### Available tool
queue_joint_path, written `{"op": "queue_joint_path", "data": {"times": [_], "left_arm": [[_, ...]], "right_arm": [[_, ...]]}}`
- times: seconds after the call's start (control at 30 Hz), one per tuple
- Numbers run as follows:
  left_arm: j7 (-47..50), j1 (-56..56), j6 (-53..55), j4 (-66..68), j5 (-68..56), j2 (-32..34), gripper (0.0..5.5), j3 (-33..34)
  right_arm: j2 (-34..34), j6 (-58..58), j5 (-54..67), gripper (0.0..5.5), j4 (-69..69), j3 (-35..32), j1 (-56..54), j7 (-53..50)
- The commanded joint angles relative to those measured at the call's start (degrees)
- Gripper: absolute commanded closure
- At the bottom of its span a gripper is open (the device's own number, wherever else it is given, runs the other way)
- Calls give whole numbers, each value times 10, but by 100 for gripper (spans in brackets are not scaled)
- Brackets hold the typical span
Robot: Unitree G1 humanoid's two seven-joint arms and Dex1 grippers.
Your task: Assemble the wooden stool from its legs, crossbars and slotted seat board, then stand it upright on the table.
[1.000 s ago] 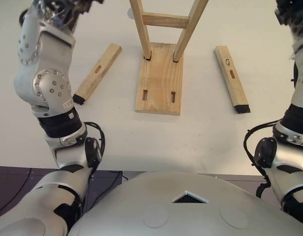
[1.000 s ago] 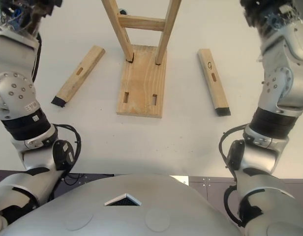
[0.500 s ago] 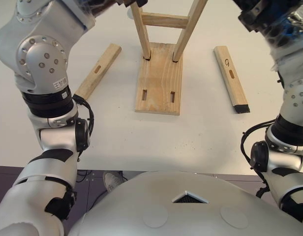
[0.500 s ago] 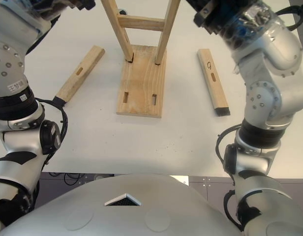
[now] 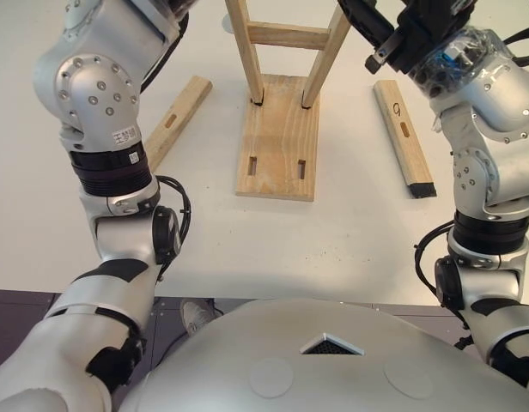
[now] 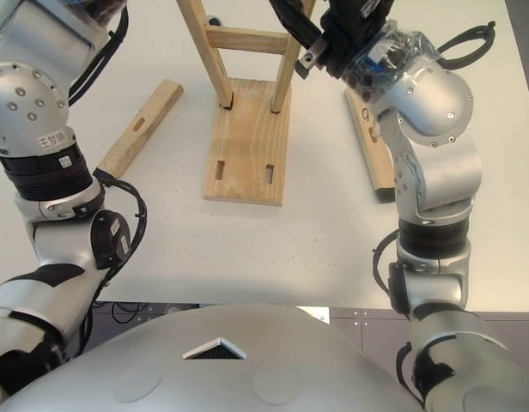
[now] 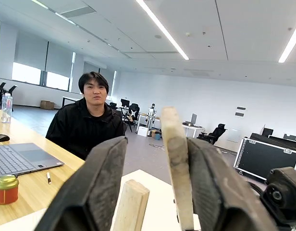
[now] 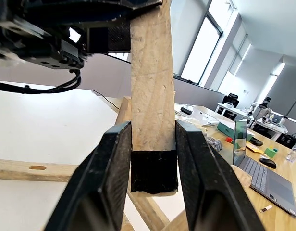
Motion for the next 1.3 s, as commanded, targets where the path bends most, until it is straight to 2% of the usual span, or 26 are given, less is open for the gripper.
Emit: {"op": "queue_joint_path", "data": {"times": [0.03, 0.27, 0.47, 0.5, 0.7, 0.77, 0.87, 0.93, 1.03, 1.17, 1.3], "left_arm": [[18, 4, 6, 13, -4, -11, 412, 6], [27, 8, -1, 15, -5, -25, 503, 8], [37, 6, -8, 18, -5, -24, 508, 22], [36, 5, -8, 14, -7, -21, 508, 24], [18, 0, 4, 12, -22, 36, 514, 66], [13, -6, 10, 23, -32, 76, 514, 101], [18, -26, 3, 76, -51, 141, 514, 179], [6, -29, -20, 119, -34, 184, 514, 208], [-41, -1, -84, 173, 43, 229, 514, 179], [-106, 59, -180, 242, 140, 224, 514, 111], [-144, 123, -227, 269, 168, 212, 514, 99]], "right_arm": [[10, -24, -20, 421, 14, 15, 2, -1], [13, -35, -33, 421, 20, 29, 2, 3], [19, -26, -28, 421, 21, 32, 6, 4], [21, -15, -17, 384, 19, 32, 7, 11], [10, 20, -32, 278, 29, 52, 20, 24], [2, 36, -35, 243, 27, 49, 26, 24], [-2, 61, -22, 236, 21, 29, 35, 26], [3, 81, 2, 264, 20, 4, 41, 31], [-6, 97, 17, 324, 37, -16, 49, 42], [11, 149, 93, 392, 49, -83, 26, 41], [43, 239, 275, 459, 62, -188, -32, 33]]}}
